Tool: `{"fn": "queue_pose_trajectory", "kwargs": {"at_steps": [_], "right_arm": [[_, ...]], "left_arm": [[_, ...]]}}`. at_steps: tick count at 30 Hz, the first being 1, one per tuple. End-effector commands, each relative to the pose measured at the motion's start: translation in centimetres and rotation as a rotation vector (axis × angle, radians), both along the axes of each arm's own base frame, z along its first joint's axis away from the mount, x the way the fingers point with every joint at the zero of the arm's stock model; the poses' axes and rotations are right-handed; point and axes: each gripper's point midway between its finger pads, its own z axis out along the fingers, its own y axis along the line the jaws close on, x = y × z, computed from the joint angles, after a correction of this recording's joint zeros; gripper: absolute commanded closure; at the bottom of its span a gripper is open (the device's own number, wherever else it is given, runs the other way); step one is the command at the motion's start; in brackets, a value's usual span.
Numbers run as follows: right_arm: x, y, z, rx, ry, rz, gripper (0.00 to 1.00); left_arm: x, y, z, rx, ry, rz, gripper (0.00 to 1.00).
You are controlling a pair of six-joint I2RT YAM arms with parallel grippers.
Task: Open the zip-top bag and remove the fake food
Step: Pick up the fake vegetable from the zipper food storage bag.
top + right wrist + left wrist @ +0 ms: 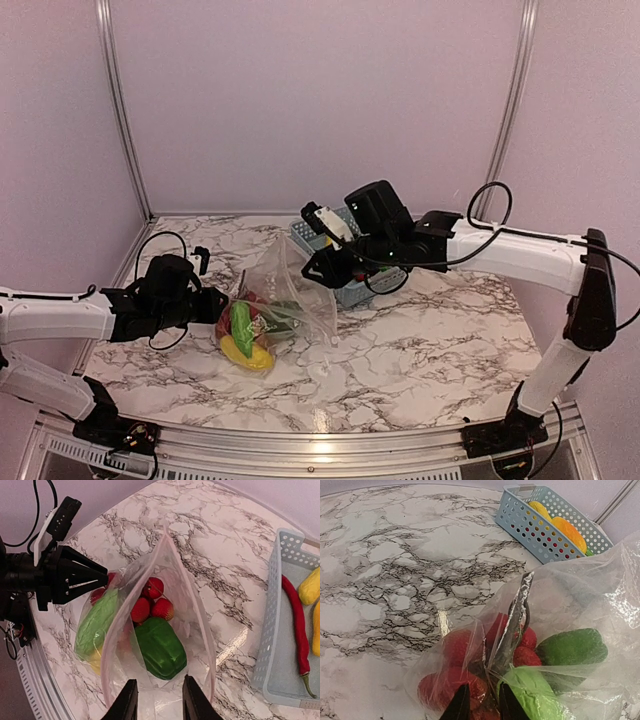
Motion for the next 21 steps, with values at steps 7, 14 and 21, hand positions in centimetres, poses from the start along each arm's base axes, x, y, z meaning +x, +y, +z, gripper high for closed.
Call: {"fn": "queue_pose_trajectory", "kwargs": {"at_steps": [7, 14, 21], "right_arm": [[1.0, 1.9, -5.7, -0.067, 0.064, 0.02, 0.73], [0.1, 3.4, -10.3, -0.084, 0.155, 0.066, 0.75], [-2.8, 5.0, -11.2, -0.092, 0.191, 0.118, 0.73]], "left_arm": [[-0.4, -0.8, 0.2, -0.028, 0.006, -0.034, 0.77], [-0.8, -2.3, 0.6, -0.033, 0.006, -0.079, 0.78], [-1.4, -2.3, -0.4, -0.016, 0.03, -0.088, 0.78]]}}
